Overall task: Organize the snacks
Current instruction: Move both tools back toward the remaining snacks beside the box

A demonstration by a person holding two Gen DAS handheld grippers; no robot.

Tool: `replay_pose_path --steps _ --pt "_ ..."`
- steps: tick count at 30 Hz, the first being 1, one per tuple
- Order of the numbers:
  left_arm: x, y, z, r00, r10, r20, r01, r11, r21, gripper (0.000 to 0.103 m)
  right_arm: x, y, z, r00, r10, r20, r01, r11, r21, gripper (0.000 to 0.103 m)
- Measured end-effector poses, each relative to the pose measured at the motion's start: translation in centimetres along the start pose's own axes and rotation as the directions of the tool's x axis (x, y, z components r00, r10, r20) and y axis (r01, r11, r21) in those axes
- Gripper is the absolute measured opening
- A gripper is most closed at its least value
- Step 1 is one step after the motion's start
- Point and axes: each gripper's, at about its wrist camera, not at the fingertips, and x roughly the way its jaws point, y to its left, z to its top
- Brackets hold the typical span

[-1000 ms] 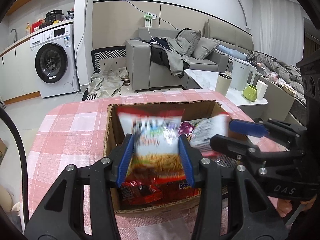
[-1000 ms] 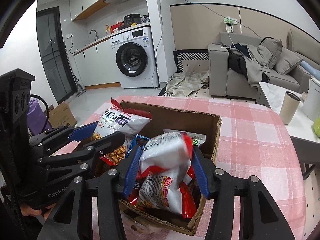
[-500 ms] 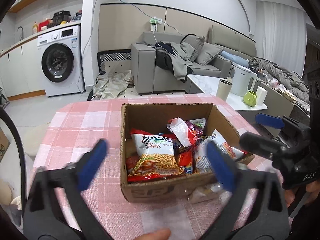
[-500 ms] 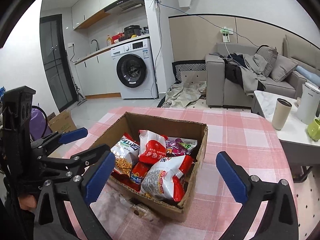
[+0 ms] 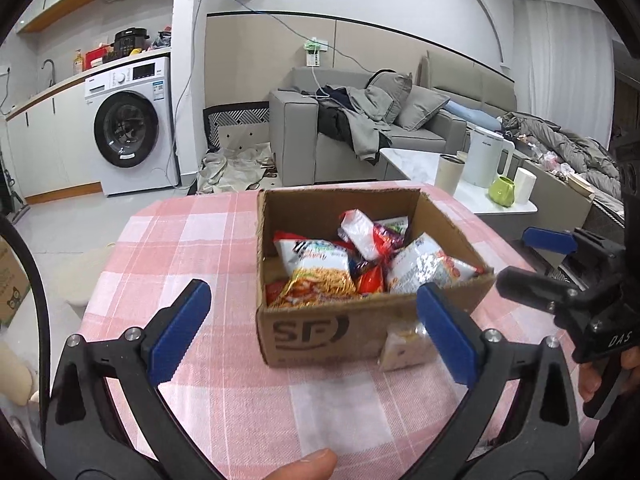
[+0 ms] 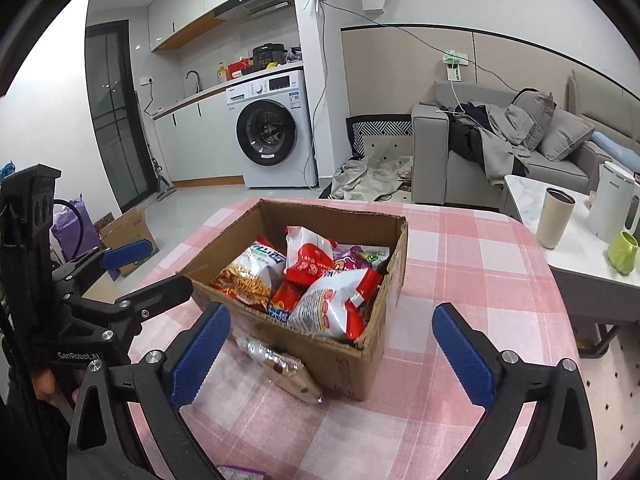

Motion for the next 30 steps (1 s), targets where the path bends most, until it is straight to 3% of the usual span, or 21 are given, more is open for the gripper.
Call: replay_pose_path --steps 17,30 --pt "-2.6 -0.6 -3.7 0.998 0.0 -0.055 0.0 1.0 0.006 0.102 -1.9 0.1 -4.0 0.998 0.0 -0.061 0.002 1.0 0.02 0.103" --pt "-3.7 -1.5 -6.6 0.995 -0.011 -0.095 0.013 1.0 0.023 0.102 -2.5 1.0 -7.4 0.987 0.053 -0.151 -0.055 0.998 -0.004 0.103"
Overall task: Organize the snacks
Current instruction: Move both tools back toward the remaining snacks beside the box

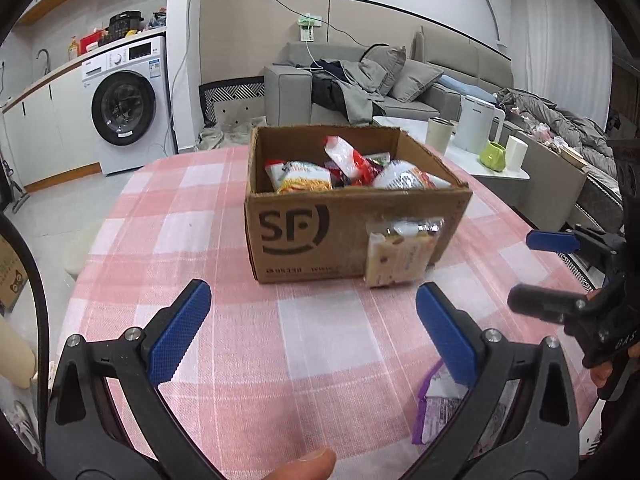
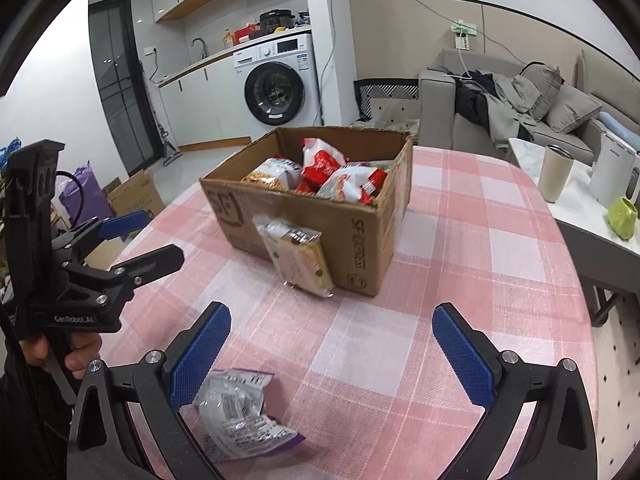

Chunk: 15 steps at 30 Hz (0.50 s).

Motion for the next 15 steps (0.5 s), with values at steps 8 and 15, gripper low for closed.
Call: replay_pose_path --steps 8,15 --pt "-0.2 0.2 -1.7 0.999 0.003 -0.031 -0.003 1.0 -0.002 0.102 1.0 0.9 -2.1 0.995 0.035 -0.092 -0.04 0.998 -0.058 0.103" --pt "-0.2 0.4 -2.4 0.999 0.015 -0.039 -0.015 1.0 -0.002 0.102 2.0 1.9 -2.9 0.986 0.084 -0.142 -0.098 0.991 -0.089 0.103"
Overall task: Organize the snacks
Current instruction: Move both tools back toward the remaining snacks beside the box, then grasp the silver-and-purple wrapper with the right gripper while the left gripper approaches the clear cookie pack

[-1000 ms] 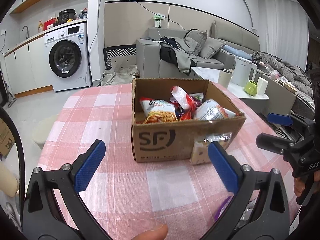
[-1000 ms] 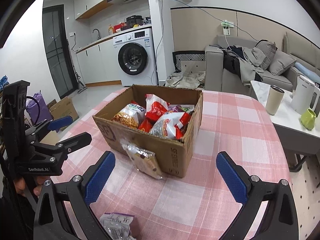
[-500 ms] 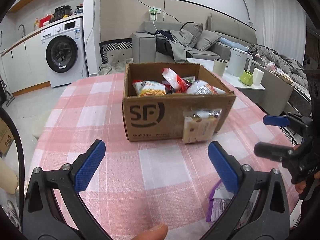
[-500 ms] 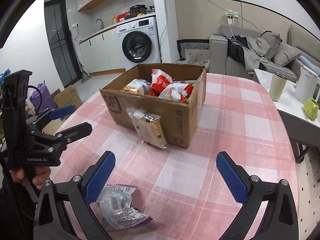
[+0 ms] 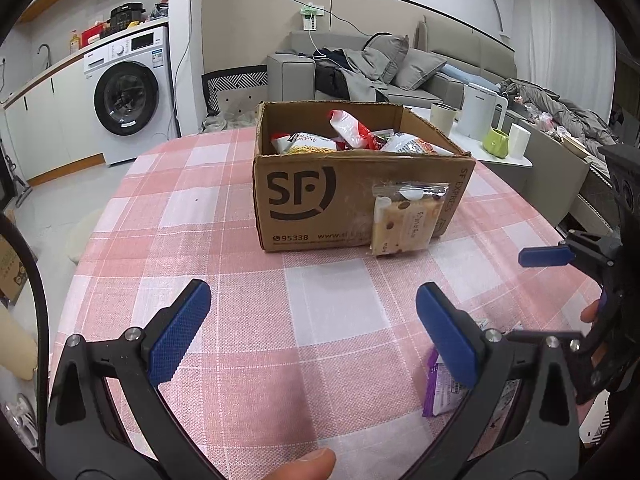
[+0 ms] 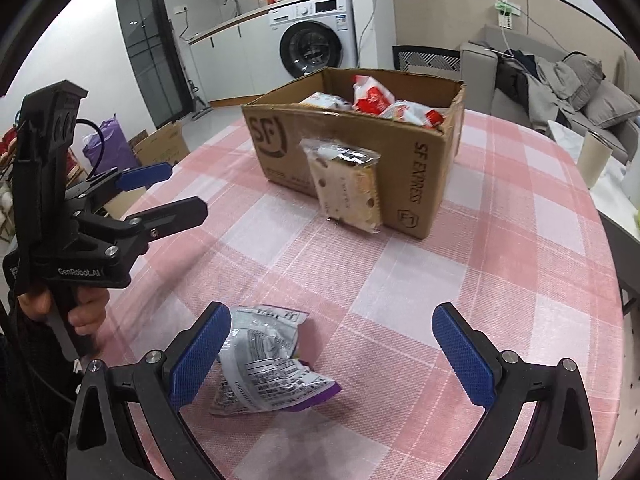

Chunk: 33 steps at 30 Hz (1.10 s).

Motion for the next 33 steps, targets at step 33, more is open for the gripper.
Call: replay_pose_path --steps 33 --pt "2.6 -1.2 -1.5 0.998 -0.008 -0.062 0.01 1.0 0.027 0.102 3.8 -3.9 -1.2 0.998 0.02 -0.062 -0.011 0.991 0.134 0.096"
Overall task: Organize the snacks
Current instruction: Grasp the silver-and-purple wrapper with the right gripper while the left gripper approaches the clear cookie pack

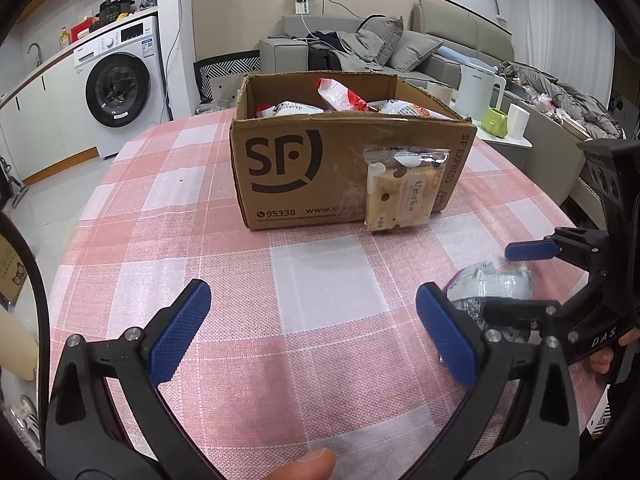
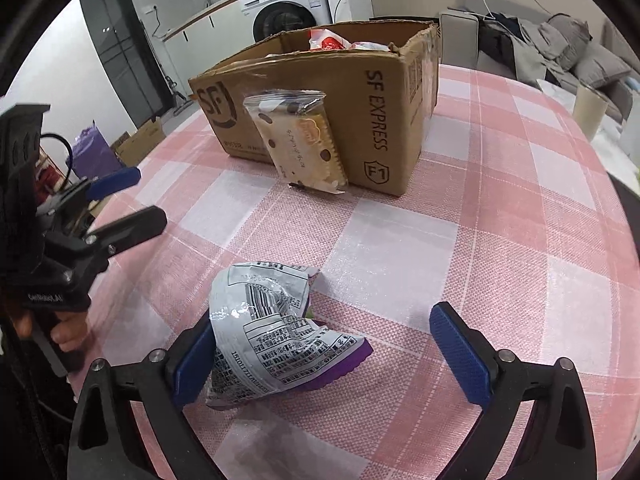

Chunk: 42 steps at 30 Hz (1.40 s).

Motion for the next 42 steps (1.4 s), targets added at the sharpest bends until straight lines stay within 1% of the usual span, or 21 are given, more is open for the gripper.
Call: replay_pose_path --steps 1,2,3,5,7,9,10,11,15,19,28,35,39,42 --pt "0.1 0.0 0.0 1.0 -0.001 -0.001 0.001 1.0 0.0 0.102 0.1 0.0 0.0 1.0 0.018 -0.001 -0.018 1.0 0.005 0.092" --pt "0.1 -0.1 -0.1 1.0 -0.001 -0.001 0.001 1.0 0.001 0.102 0.0 0.1 0.0 1.0 0.03 0.0 -0.03 1.0 0.003 0.085" --pt "0.2 -0.1 -0.1 1.0 0.0 -0.002 0.0 1.0 0.002 0.102 0.1 0.2 0.1 1.0 0.03 0.004 -0.03 1.0 -0.001 0.082" --pt "0.2 -0.1 -0.1 1.0 0.0 -0.003 0.0 1.0 0.001 0.102 0.0 0.3 0.1 0.998 0.057 -0.001 -0.057 0.998 0.001 0.074" --pt "0.3 -0.1 -0.2 1.0 -0.001 -0.003 0.001 1.0 0.0 0.102 0.0 0.4 0.2 0.997 0.073 -0.001 -0.073 0.997 -0.003 0.069" --pt "0.3 -0.1 -0.2 1.0 -0.001 -0.004 0.001 1.0 0.0 0.102 0.1 0.7 0.2 0.997 0.083 0.002 -0.083 0.997 -0.002 0.067" --pt "0.4 -0.1 -0.1 1.0 -0.001 -0.004 0.001 1.0 0.001 0.102 0.1 0.8 0.2 0.996 0.094 0.003 -0.094 0.996 -0.003 0.063" --pt "0.3 -0.1 -0.2 1.0 0.0 -0.004 0.0 1.0 0.001 0.102 0.1 1.0 0.2 0.995 0.095 0.005 -0.095 0.995 -0.006 0.061" --pt "0.5 0.0 -0.3 1.0 -0.004 -0.009 0.004 1.0 -0.007 0.102 -0.3 1.6 0.2 0.996 0.087 0.023 -0.086 0.996 -0.032 0.057" --pt "0.8 -0.1 -0.4 1.0 -0.003 -0.016 0.003 1.0 -0.011 0.102 -1.0 1.8 0.2 0.997 0.065 0.052 -0.063 0.997 -0.034 0.049" --pt "1.6 -0.8 -0.1 1.0 0.0 -0.02 0.0 1.0 -0.028 0.102 -3.1 0.4 0.7 0.991 0.016 0.129 -0.019 1.0 0.021 0.049" --pt "3.0 -2.4 0.8 1.0 0.005 -0.019 -0.006 0.999 -0.049 0.102 -4.5 -0.9 0.8 0.984 -0.041 0.174 0.03 0.997 0.065 0.049" --pt "4.1 -3.2 1.5 0.999 -0.022 -0.03 0.02 0.998 -0.065 0.102 -4.7 -1.8 1.0 0.978 -0.086 0.191 0.069 0.993 0.09 0.049" --pt "4.8 -3.8 1.9 0.999 -0.026 -0.03 0.024 0.997 -0.078 0.098 -4.9 -2.3 0.9 0.974 -0.106 0.202 0.086 0.99 0.109 0.049"
